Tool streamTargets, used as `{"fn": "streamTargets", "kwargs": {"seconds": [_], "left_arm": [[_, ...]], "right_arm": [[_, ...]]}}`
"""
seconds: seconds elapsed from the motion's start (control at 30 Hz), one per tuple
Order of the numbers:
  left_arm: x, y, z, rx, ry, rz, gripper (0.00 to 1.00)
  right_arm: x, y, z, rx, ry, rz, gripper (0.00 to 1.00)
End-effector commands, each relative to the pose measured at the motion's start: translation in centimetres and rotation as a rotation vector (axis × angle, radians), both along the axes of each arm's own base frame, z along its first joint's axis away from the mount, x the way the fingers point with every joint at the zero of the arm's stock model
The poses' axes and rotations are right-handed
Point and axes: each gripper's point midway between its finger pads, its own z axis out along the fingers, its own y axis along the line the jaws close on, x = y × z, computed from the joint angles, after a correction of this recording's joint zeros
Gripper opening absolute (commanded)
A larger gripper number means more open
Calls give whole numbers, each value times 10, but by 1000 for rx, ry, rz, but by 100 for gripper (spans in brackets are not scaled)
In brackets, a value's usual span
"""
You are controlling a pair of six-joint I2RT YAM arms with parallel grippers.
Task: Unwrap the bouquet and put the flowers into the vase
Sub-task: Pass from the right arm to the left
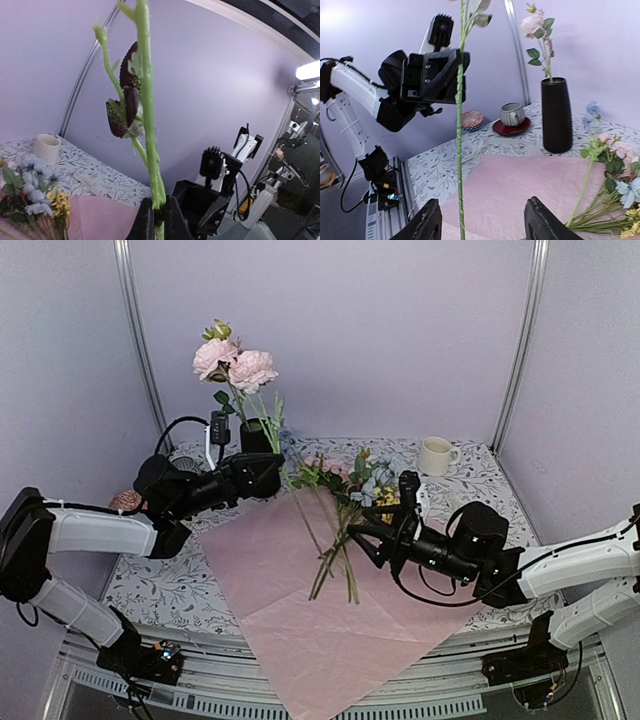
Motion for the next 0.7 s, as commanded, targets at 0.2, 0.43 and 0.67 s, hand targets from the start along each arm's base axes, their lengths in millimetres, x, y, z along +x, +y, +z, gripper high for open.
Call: {"fn": "streamTargets", "kwargs": {"seconds": [0.2,0.43,0.67], "left_arm": [[54,58,1,296,-44,390,0],[77,91,42,372,-98,637,0],[92,110,92,372,-184,777,0]], "right_arm": [[57,-63,15,-190,-140,-461,70],[73,-76,-12,-189,-133,-567,71],[78,-65,-50,-278,-95,-546,75]]}}
